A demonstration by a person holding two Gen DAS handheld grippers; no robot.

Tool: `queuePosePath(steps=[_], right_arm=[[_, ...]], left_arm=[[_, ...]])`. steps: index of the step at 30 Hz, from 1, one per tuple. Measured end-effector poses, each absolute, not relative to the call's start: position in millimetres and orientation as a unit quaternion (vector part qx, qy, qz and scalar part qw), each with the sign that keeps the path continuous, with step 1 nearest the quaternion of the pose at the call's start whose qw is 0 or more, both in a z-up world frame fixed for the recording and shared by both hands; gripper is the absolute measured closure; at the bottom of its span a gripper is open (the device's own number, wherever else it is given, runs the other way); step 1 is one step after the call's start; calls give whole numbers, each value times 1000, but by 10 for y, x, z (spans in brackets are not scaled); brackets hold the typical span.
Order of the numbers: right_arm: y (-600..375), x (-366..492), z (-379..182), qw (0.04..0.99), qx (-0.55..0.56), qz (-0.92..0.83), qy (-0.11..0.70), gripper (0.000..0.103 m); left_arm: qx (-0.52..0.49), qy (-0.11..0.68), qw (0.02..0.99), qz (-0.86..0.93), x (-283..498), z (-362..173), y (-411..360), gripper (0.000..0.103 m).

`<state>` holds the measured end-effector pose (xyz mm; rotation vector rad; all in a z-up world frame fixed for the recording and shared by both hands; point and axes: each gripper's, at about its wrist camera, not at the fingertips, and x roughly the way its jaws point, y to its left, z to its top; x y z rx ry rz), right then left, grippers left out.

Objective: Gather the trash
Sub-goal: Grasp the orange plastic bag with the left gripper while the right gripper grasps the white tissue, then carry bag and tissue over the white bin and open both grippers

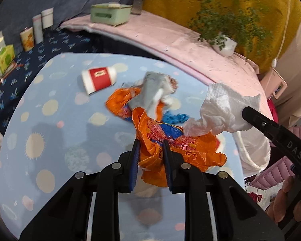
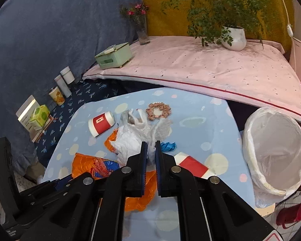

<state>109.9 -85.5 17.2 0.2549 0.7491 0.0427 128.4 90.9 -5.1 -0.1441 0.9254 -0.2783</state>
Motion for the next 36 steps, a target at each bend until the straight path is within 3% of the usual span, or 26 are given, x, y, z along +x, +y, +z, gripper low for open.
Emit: queuePosePath(steps=[14,36], right_arm=[[-2002,598,423,933,165,-85,308,95],[-3548,134,92,900,227,-231,292,95]], left_arm=[[10,396,897,-198,1206,379,-391,81],[74,384,880,-271,1361,310,-1893,82]])
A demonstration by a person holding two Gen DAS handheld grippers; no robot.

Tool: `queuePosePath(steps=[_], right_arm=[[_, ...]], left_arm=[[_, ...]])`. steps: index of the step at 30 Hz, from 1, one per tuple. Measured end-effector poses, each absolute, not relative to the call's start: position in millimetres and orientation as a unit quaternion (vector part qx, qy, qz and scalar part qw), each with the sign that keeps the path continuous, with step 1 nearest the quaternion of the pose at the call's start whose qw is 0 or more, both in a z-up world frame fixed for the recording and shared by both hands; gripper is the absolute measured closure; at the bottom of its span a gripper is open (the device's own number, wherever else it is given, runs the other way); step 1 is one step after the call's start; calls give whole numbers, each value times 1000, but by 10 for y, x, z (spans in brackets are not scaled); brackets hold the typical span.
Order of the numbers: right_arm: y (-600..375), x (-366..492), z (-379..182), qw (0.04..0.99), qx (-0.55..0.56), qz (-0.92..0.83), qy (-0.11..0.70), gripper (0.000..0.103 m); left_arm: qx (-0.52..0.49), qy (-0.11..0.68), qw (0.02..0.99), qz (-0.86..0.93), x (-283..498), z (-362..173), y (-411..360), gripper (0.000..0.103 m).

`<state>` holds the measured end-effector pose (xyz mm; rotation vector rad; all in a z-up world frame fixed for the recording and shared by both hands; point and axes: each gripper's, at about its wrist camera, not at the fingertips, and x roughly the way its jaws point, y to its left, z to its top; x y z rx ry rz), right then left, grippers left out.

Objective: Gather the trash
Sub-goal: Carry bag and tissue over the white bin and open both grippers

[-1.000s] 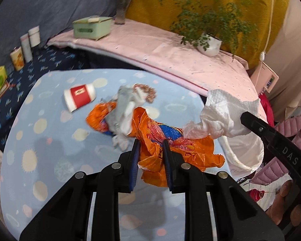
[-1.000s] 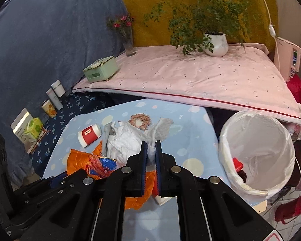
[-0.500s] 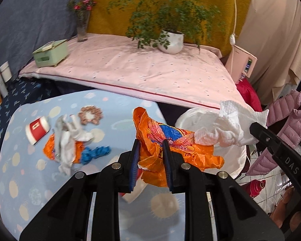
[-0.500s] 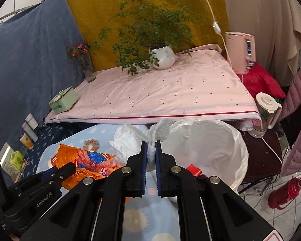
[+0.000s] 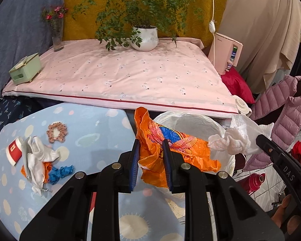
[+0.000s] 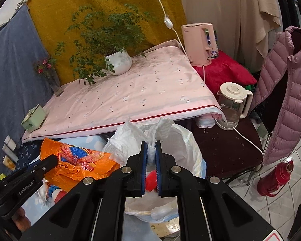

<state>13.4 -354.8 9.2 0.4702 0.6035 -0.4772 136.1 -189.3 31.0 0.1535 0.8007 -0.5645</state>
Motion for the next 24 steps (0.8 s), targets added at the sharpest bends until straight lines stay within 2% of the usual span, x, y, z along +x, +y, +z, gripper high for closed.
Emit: queuePosePath(steps=[16,18,19,21,22,24], right_arm=[[-3713,341,-66,893,224,-235,312,93],[-3690,383,-74,892,225,-236,312,87],[-3688,399,-70,893,226,-236,311,77],[-3668,403,-49,894,226,-241,303,59],[-3658,404,-38,894,225,-242,301,56],[-3634,421,-23,895,223,-238,304,55]], left_arm=[[83,404,865,-287,1548,136,-2347,81],[78,406,863,-290,1568,126,-2384,77],[75,406,864,-288,1580,121,-2386,75],[69,407,869,-274,1607,116,-2368,46],[65,405,872,-268,1615,119,-2352,43],[62,405,873,-264,1633,122,-2311,42]])
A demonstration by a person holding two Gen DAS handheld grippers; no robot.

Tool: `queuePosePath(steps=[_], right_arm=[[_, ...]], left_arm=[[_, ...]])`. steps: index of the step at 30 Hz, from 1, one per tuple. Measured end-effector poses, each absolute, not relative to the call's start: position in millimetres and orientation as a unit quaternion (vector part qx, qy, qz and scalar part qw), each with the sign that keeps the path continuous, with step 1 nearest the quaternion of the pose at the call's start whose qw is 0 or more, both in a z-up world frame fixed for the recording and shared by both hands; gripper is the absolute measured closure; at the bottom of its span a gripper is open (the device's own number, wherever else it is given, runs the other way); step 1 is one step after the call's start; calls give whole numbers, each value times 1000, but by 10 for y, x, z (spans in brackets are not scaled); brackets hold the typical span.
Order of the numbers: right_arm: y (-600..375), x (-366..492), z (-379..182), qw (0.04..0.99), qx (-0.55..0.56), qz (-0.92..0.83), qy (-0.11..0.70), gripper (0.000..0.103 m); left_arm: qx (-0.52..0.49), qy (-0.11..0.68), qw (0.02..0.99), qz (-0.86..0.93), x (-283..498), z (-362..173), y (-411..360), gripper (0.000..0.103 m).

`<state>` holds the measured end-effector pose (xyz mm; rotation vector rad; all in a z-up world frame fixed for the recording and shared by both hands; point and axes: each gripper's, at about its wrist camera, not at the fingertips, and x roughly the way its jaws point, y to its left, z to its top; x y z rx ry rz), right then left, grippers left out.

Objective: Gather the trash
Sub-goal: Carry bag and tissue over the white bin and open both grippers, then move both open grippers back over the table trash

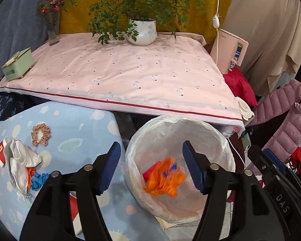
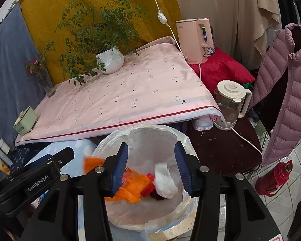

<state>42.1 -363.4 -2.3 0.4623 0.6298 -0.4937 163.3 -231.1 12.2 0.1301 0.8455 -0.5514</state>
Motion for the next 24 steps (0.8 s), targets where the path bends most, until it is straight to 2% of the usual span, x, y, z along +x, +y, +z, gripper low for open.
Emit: queuePosePath(steps=[9,13,24], right_arm=[[-3411,462,-18,899,215,-216,315,53],[-3207,480,-23,903,205,-197,323,52],[-2434,550,-108,911,175,-123,353,52]], left_arm=[[46,414,877,-239,1683,105,-2009,42],[32,412,883,-224,1643,100,-1767,32],[19,422,891,-168,1573,-38,-998,30]])
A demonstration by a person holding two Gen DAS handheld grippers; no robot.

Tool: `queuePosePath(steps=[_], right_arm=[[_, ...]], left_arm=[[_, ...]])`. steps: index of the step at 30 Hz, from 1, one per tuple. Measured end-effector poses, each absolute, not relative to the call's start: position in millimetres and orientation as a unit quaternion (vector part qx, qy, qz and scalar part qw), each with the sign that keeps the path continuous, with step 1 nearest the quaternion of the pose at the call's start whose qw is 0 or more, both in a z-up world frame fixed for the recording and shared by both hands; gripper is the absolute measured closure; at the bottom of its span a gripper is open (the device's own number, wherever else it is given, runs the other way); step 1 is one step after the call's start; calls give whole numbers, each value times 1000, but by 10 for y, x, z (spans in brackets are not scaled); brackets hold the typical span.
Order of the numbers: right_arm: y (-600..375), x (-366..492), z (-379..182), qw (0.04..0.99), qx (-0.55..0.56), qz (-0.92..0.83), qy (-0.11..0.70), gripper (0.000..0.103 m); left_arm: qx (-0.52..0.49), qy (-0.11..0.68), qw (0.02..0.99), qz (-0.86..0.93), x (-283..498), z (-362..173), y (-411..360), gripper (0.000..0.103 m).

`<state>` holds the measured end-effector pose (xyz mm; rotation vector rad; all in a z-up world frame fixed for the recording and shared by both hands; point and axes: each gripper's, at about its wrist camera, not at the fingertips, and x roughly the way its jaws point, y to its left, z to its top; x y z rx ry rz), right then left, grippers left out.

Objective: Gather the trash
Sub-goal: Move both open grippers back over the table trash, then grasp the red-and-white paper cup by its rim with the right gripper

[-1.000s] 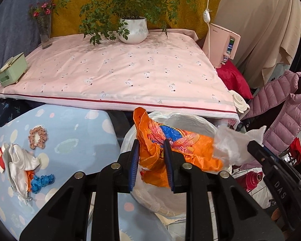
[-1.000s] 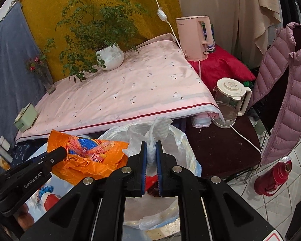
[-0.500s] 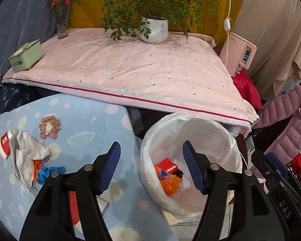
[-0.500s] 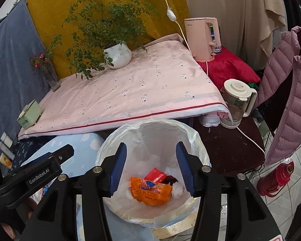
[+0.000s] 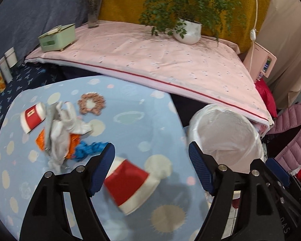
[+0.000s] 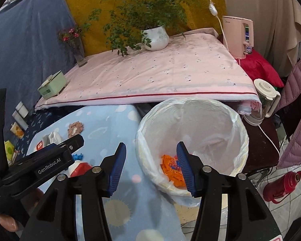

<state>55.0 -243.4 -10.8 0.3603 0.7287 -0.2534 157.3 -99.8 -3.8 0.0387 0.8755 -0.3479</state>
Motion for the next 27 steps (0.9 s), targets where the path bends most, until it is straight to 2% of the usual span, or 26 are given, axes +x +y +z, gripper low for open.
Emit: queuePosePath(steps=[14,27], right_arm=[[-1573,750,-323,905,143,-51,397,52],[-1144,905,-983,868,170,-1,467,52]], left_arm=[[-33,440,894,-77,1829,-245,182,27],[-63,460,884,-53,1979,-522,724,27]])
